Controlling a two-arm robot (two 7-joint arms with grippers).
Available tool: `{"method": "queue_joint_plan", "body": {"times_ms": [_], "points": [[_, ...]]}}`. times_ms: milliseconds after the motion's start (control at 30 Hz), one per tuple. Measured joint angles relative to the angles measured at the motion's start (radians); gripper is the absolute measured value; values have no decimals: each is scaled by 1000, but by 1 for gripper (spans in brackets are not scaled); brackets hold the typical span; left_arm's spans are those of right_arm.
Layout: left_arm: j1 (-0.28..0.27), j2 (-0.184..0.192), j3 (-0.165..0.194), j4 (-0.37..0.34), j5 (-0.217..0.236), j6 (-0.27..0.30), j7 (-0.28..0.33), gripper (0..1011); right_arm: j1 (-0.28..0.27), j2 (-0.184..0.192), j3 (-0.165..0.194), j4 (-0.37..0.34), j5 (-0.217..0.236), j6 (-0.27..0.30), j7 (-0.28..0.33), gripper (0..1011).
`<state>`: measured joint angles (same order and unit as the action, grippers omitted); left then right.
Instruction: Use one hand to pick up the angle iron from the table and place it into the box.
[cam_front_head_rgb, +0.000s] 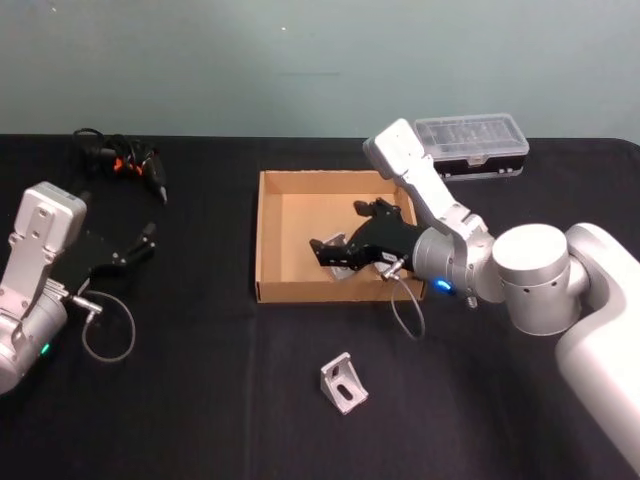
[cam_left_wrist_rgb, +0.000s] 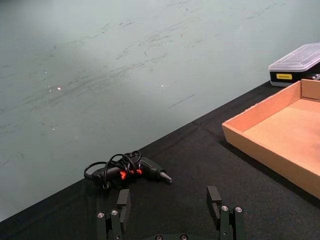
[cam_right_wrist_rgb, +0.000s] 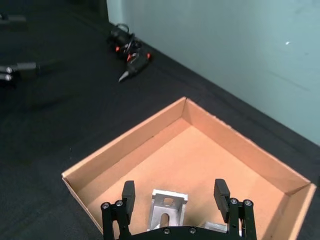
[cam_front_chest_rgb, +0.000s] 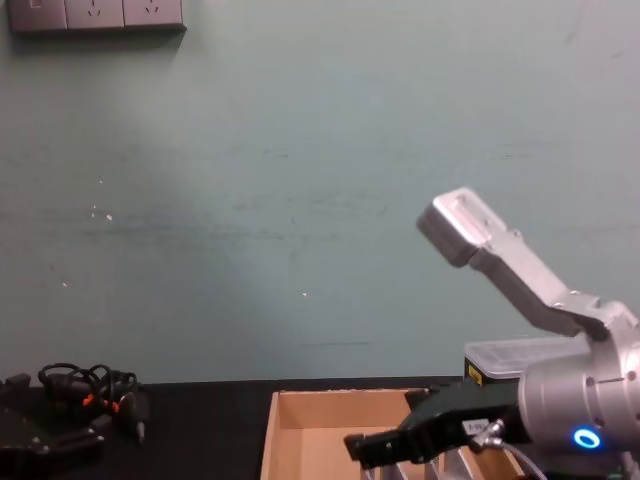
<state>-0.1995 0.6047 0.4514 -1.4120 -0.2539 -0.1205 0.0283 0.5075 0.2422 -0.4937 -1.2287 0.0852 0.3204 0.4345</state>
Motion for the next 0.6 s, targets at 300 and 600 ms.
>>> {"method": "queue_joint_plan", "body": {"times_ms": [300,600], "points": [[0,0,0,0,0,0,0,1000,-84,47,41,-162,23,2,-22,1004],[0,0,0,0,0,0,0,1000,-229,153,80,-411,60,56,-9,1004]]}}
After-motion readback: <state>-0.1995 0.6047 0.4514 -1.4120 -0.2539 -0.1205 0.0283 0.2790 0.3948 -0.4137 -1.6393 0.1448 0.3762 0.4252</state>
